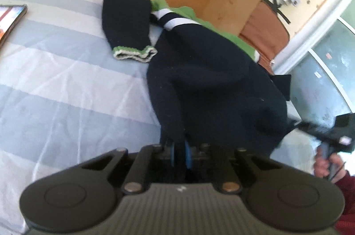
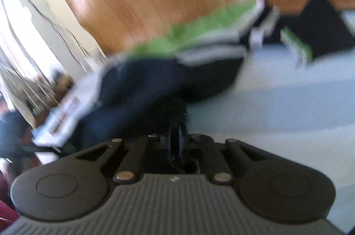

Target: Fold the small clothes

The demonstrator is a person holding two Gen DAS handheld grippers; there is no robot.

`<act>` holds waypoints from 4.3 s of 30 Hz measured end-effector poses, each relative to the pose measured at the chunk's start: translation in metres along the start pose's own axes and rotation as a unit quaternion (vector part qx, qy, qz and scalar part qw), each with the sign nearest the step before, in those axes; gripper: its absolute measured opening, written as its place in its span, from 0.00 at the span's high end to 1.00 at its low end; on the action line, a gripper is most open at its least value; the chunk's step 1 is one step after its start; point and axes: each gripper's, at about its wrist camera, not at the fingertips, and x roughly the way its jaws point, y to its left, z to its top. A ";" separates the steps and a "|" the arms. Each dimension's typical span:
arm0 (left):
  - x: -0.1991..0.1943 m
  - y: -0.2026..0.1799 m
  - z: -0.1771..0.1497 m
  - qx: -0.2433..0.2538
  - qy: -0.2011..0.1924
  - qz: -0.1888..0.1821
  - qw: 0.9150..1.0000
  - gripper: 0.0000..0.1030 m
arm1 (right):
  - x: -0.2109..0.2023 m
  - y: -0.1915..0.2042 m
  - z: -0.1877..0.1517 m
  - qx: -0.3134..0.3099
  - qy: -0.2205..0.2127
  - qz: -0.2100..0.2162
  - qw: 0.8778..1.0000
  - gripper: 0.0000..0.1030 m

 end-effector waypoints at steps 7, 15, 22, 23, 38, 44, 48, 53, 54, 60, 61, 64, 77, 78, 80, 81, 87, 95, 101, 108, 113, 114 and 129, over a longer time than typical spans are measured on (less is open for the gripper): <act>-0.059 -0.023 0.003 0.077 -0.001 -0.038 0.996 0.92 | -0.131 0.047 -0.005 -0.075 -0.031 -0.048 0.996 0.91; -0.025 -0.005 -0.023 0.071 0.066 0.019 0.995 0.80 | -0.071 -0.002 -0.052 -0.027 0.097 -0.188 0.977 0.80; -0.054 -0.005 -0.002 0.071 -0.042 0.064 0.995 0.52 | -0.036 0.006 0.012 -0.076 -0.002 -0.117 0.990 0.58; -0.054 -0.001 0.009 0.065 -0.056 0.071 0.994 0.46 | -0.026 0.007 0.021 -0.082 -0.006 -0.110 0.991 0.58; 0.078 0.072 0.144 -0.046 -0.076 0.104 0.991 0.30 | 0.188 0.039 0.143 -0.059 0.019 -0.030 0.998 0.45; 0.090 0.084 0.156 -0.087 -0.063 0.093 0.990 0.93 | 0.298 0.042 0.181 -0.113 0.047 -0.086 0.989 0.30; 0.040 0.091 0.167 -0.098 -0.140 0.098 0.980 0.95 | 0.350 0.039 0.182 -0.146 0.129 -0.078 0.978 0.89; -0.031 0.110 0.180 -0.130 -0.231 0.119 0.957 0.95 | 0.333 0.040 0.222 -0.136 -0.023 -0.105 0.985 0.90; -0.030 0.113 0.183 -0.134 -0.223 0.118 0.958 0.95 | 0.334 0.035 0.232 -0.118 -0.048 -0.122 0.984 0.91; 0.003 0.125 0.181 -0.174 -0.156 0.077 0.969 0.94 | 0.343 0.026 0.221 -0.117 0.003 -0.173 0.978 0.88; 0.004 0.127 0.178 -0.178 -0.154 0.067 0.970 0.94 | 0.329 0.029 0.217 -0.107 -0.005 -0.143 0.984 0.86; 0.002 0.129 0.176 -0.186 -0.156 0.048 0.969 0.94 | 0.292 0.052 0.202 -0.101 0.025 -0.047 0.994 0.77; -0.020 0.103 0.129 -0.202 -0.172 -0.055 0.963 0.94 | 0.285 0.125 0.066 0.084 0.214 0.213 0.949 0.58; -0.024 0.101 0.122 -0.196 -0.173 -0.053 0.964 0.94 | 0.284 0.122 0.062 0.108 0.221 0.227 0.942 0.96; -0.035 0.097 0.104 -0.173 -0.183 -0.058 0.966 0.93 | 0.261 0.126 0.067 0.102 0.206 0.234 0.945 0.97; -0.041 0.096 0.094 -0.157 -0.190 -0.065 0.967 0.91 | 0.246 0.130 0.074 0.080 0.190 0.239 0.949 0.97; -0.077 0.095 0.026 -0.055 -0.210 -0.070 0.974 0.86 | 0.178 0.164 0.138 -0.061 0.132 0.232 0.962 0.97; -0.074 0.089 0.021 -0.029 -0.202 0.033 0.978 0.57 | 0.235 0.175 0.123 -0.044 0.162 0.179 0.969 0.75; -0.062 0.094 0.026 -0.030 -0.191 0.046 0.980 0.58 | 0.277 0.132 0.070 0.068 0.225 0.153 0.960 0.55; -0.073 0.080 0.022 0.028 -0.215 0.132 0.967 0.58 | 0.299 0.128 0.050 0.091 0.200 0.175 0.960 0.53; -0.058 0.059 0.018 0.139 -0.206 0.262 0.933 0.58 | 0.310 0.135 0.052 0.110 0.215 0.215 0.946 0.91; -0.052 0.052 0.015 0.177 -0.203 0.293 0.917 0.58 | 0.306 0.138 0.055 0.110 0.211 0.223 0.945 0.91; -0.008 0.010 -0.004 0.340 -0.204 0.267 0.878 0.42 | 0.237 0.196 0.117 -0.033 0.197 0.241 0.950 0.86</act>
